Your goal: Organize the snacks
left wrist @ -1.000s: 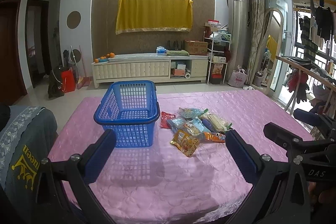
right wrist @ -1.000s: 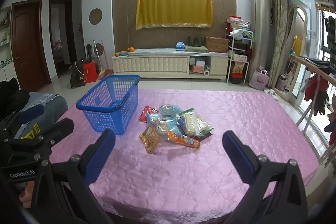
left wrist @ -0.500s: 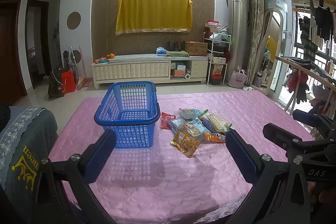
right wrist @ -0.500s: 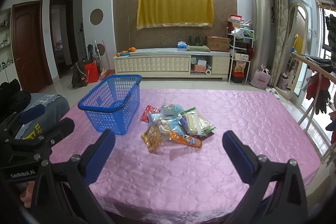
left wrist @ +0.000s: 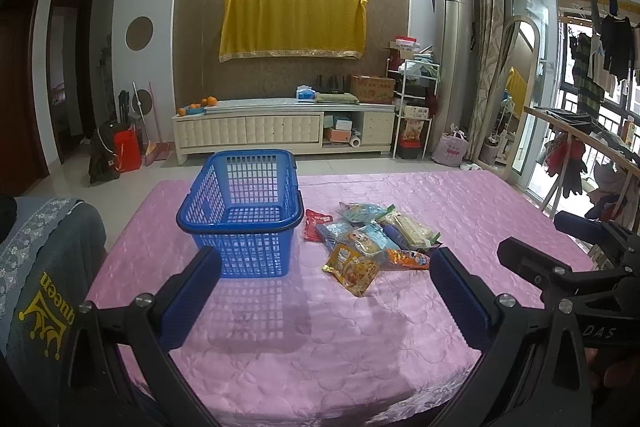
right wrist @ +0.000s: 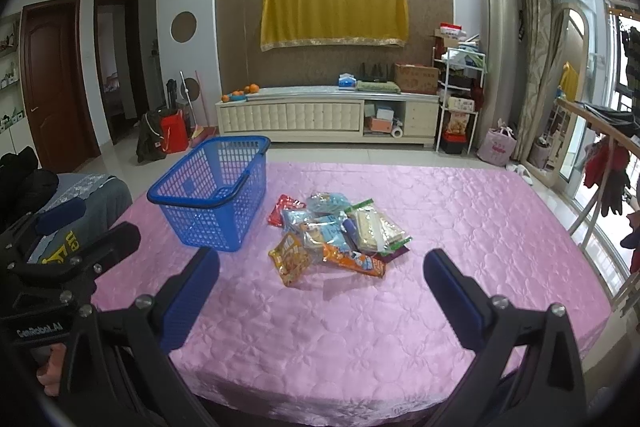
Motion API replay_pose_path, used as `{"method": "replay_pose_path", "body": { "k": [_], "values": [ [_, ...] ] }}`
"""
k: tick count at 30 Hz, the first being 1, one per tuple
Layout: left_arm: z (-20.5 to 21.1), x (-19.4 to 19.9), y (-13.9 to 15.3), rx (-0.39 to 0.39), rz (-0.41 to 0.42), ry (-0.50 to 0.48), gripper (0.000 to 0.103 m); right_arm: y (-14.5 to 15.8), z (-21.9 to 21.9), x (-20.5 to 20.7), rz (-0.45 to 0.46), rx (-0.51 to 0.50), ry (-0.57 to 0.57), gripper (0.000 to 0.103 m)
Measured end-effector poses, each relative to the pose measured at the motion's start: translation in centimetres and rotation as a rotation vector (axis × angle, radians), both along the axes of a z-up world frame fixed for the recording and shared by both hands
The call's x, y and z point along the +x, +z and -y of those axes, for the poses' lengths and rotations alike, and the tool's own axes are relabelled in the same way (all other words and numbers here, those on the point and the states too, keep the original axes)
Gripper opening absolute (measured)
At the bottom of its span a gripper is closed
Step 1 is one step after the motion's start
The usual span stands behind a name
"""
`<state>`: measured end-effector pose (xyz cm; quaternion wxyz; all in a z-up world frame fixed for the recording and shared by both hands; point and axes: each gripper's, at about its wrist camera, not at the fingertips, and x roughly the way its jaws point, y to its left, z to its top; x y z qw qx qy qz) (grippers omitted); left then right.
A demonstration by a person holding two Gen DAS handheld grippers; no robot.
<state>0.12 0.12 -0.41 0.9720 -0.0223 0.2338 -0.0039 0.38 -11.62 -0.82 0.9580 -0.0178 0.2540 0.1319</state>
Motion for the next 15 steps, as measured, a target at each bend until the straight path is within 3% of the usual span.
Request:
{"method": "replay_pose_path", "body": {
  "k": [15],
  "values": [
    [-0.25,0.06,-0.26,-0.004,-0.007,0.004,0.103,-0.12,0.00,0.20,-0.011,0.010,0.008,0.103]
  ]
}}
